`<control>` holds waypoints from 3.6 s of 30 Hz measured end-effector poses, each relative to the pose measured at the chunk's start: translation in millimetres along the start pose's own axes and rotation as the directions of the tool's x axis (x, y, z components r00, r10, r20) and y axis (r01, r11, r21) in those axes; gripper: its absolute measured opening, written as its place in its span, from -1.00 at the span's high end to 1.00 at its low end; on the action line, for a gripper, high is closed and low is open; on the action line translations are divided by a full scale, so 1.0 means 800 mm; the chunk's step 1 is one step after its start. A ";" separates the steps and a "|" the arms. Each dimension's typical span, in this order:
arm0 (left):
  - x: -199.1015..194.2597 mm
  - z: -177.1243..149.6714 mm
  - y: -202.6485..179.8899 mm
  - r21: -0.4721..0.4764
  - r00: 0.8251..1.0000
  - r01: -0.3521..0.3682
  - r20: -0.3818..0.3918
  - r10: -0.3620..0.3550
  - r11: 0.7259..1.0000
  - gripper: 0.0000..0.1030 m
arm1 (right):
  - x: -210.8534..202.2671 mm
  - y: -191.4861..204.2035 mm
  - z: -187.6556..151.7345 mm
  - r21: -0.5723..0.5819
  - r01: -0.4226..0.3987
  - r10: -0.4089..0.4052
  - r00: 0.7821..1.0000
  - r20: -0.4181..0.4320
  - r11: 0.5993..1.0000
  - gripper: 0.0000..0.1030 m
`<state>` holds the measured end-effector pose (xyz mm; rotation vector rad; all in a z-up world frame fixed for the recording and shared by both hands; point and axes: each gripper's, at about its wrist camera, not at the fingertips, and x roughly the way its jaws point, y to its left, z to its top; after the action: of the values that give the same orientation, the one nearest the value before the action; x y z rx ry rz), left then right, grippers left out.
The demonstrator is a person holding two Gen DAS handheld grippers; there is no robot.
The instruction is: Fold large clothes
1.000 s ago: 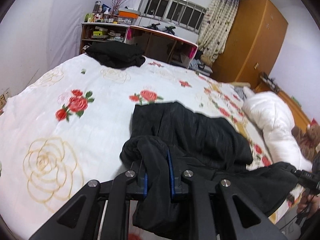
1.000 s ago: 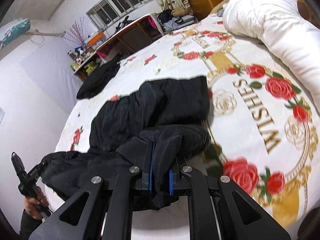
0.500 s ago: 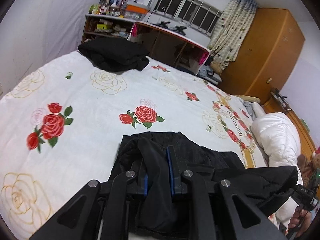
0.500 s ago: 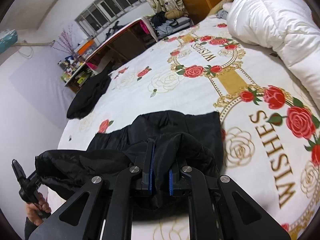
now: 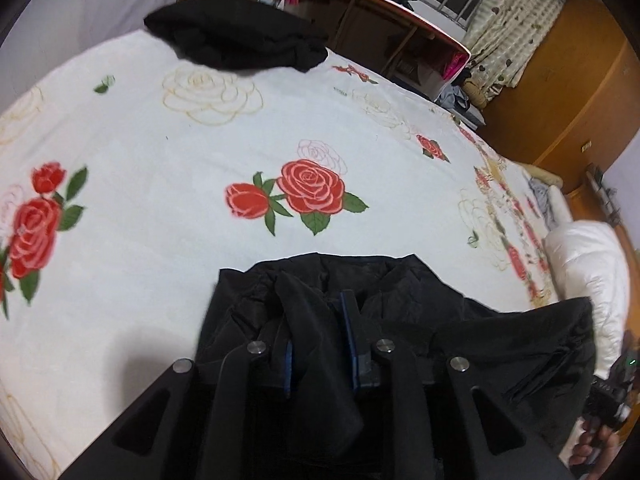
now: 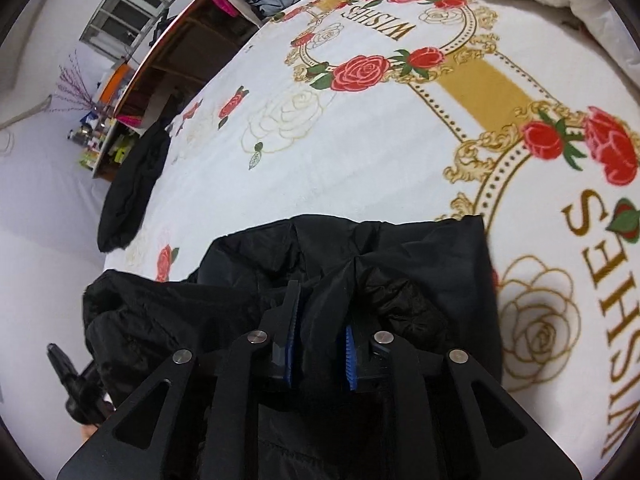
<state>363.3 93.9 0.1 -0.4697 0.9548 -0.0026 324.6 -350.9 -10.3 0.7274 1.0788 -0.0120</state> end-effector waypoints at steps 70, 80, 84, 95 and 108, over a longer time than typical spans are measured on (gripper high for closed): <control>-0.054 0.003 -0.028 0.197 0.958 -0.101 0.284 0.042 0.975 0.38 | -0.046 0.123 -0.086 -0.421 0.243 -0.061 0.914 0.400 0.874 0.25; 0.057 -0.067 -0.147 0.560 0.986 -0.082 0.164 -0.014 0.825 0.00 | 0.082 0.140 -0.098 -0.570 0.287 -0.115 0.941 0.318 0.770 0.20; 0.095 -0.049 -0.110 0.452 0.988 -0.014 0.144 -0.057 0.892 0.05 | 0.111 0.109 -0.065 -0.525 0.289 -0.143 0.943 0.300 0.800 0.20; 0.090 -0.047 -0.126 0.468 0.995 -0.069 0.093 0.028 0.881 0.06 | 0.118 0.105 -0.054 -0.484 0.307 -0.202 0.945 0.257 0.820 0.20; 0.040 -0.039 0.021 0.262 0.984 -0.080 0.174 0.034 0.962 -0.04 | 0.054 0.018 -0.085 -0.365 0.401 -0.266 0.891 0.367 0.840 0.20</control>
<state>354.0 90.2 -46.3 -0.1875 0.7877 -0.0392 297.2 -288.6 -54.9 0.1147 0.8568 -0.1778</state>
